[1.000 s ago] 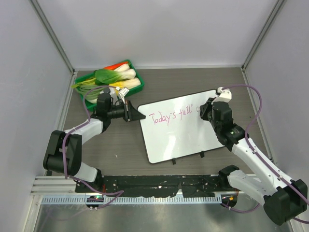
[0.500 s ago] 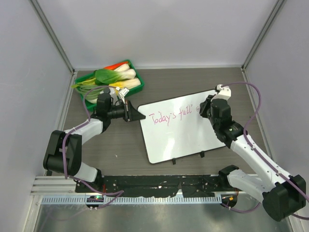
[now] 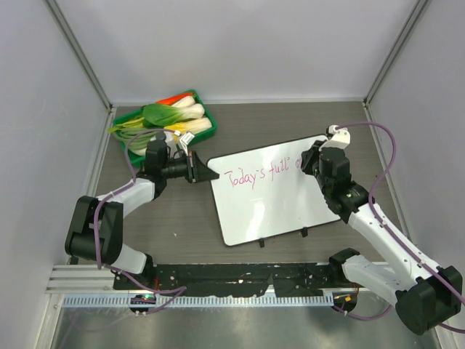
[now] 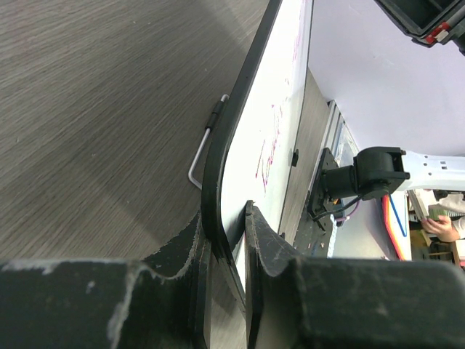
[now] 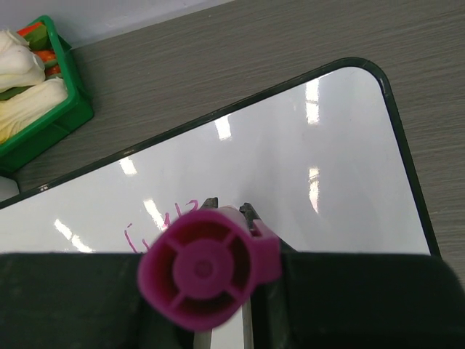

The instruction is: Write a sentence on the whiteboard

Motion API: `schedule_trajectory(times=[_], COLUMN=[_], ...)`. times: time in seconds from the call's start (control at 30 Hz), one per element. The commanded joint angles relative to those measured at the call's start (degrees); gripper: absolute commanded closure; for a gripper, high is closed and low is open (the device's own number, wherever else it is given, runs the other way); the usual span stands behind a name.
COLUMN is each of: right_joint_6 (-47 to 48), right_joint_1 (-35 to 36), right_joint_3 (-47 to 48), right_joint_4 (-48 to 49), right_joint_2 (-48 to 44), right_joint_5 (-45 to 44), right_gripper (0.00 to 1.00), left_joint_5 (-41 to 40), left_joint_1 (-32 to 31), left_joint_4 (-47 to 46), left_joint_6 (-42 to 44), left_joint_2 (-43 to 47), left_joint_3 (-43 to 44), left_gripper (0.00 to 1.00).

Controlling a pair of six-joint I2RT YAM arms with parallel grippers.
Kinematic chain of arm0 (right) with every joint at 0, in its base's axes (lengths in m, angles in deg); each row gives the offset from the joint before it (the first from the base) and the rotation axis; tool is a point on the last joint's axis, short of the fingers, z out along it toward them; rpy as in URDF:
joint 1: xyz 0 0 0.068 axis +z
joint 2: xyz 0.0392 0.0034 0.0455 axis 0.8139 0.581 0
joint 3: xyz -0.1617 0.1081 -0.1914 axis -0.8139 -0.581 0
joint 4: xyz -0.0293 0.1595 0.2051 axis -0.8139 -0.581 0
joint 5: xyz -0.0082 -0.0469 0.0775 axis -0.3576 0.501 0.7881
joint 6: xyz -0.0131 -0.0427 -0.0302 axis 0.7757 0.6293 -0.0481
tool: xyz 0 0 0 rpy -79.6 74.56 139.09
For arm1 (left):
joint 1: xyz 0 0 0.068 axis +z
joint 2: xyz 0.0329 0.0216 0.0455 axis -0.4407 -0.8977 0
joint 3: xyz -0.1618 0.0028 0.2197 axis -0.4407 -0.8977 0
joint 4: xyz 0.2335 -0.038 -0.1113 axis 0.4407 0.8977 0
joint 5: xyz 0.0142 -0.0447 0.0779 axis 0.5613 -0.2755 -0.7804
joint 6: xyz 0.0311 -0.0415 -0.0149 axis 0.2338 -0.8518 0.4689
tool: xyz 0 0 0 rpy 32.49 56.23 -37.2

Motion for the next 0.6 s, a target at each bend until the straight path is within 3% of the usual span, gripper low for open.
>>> schedule_trajectory(times=[0.0, 0.57], right_joint_6=[1.0, 1.2], right_joint_1=[-0.2, -3.4], right_joint_3=[2.7, 5.6], right_joint_4=[2.2, 3.3], right_joint_2=[-2.9, 1.7], right_joint_5=[-3.5, -1.9], right_gripper=[0.99, 0.99], left_joint_5=[-4.1, -4.2], left_joint_1=[-2.1, -2.0], left_joint_4=[3.2, 3.3], left_joint_6=[9.1, 9.1], left_joint_2=[-1.0, -0.9], left_joint_3=[-0.6, -0.7], left_gripper=[1.0, 1.0])
